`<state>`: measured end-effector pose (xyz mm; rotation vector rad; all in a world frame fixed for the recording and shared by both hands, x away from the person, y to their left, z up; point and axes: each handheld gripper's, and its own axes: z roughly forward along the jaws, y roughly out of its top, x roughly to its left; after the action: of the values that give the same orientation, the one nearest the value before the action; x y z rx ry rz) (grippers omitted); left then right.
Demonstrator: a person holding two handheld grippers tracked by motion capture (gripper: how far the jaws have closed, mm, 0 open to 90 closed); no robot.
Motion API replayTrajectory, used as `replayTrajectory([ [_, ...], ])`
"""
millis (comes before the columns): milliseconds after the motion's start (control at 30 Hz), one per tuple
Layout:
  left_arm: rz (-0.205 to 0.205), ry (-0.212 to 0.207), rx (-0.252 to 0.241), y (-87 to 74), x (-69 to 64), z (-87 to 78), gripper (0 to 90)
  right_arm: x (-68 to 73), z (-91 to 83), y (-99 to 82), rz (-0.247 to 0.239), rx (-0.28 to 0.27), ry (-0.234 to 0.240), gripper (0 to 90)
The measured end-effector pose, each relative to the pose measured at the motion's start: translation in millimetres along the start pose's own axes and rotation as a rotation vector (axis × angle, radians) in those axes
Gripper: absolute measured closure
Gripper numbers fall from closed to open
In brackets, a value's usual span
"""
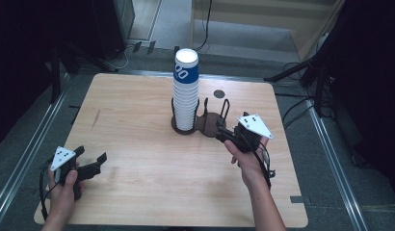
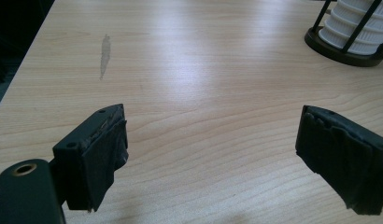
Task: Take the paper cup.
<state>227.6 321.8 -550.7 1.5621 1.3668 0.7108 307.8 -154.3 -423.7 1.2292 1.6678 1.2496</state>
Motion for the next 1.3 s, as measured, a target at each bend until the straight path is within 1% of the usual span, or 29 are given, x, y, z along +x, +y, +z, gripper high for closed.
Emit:
replayTrajectory([
  [167,0.002,-0.001,0.001,0.0,0.2,0.0,9.9,6.8,5.5,5.9,-0.003,-0.015,0.011,13.2],
  [433,0.003,-0.003,0.003,0.2,0.3,0.1,9.9,14.7,13.4,14.1,0.002,-0.012,0.024,13.2],
  [633,0.007,-0.002,0.003,0.0,0.2,0.0,9.9,22.9,19.7,19.5,-0.006,-0.026,0.041,13.3],
  [800,0.006,-0.001,0.002,0.0,0.0,0.0,9.9,27.6,24.9,25.9,0.005,-0.029,0.052,13.4],
  [933,0.009,0.001,0.003,0.1,-0.2,0.2,9.9,29.8,29.6,31.3,0.021,-0.028,0.061,13.7],
  [967,0.007,0.001,0.001,0.0,-0.5,0.3,9.9,31.2,31.7,34.0,0.027,-0.024,0.071,13.9],
  [1300,0.008,0.001,0.002,0.1,-0.7,0.3,9.9,39.4,41.9,46.2,0.021,-0.014,0.085,13.4],
])
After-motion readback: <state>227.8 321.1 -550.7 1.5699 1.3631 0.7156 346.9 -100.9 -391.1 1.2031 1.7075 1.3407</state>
